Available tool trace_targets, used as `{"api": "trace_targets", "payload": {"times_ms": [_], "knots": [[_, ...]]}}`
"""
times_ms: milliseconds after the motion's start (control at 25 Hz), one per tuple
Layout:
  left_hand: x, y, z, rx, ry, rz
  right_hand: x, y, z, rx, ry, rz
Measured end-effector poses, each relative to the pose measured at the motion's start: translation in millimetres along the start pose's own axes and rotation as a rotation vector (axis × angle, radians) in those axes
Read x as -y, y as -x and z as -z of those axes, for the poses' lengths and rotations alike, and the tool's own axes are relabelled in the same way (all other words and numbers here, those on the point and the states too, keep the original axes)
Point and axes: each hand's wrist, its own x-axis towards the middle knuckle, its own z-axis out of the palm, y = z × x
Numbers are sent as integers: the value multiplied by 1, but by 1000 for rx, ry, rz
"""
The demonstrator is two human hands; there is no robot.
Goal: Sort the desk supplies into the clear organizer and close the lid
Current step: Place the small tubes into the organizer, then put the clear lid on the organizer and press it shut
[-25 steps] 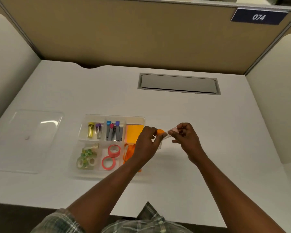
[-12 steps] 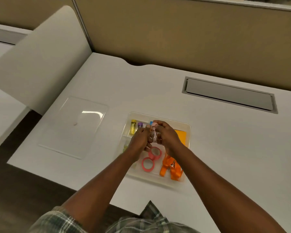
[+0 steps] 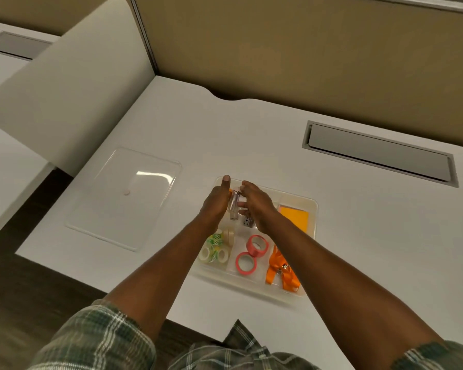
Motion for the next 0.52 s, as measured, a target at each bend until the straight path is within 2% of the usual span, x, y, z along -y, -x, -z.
{"api": "trace_targets", "payload": {"times_ms": [160,520], "knots": [[9,-1,8,-92,-216,-122,2,0,11,-39,110,82],[50,8,46,-363,-303,-344,-22,21,88,-244,480,286]]}}
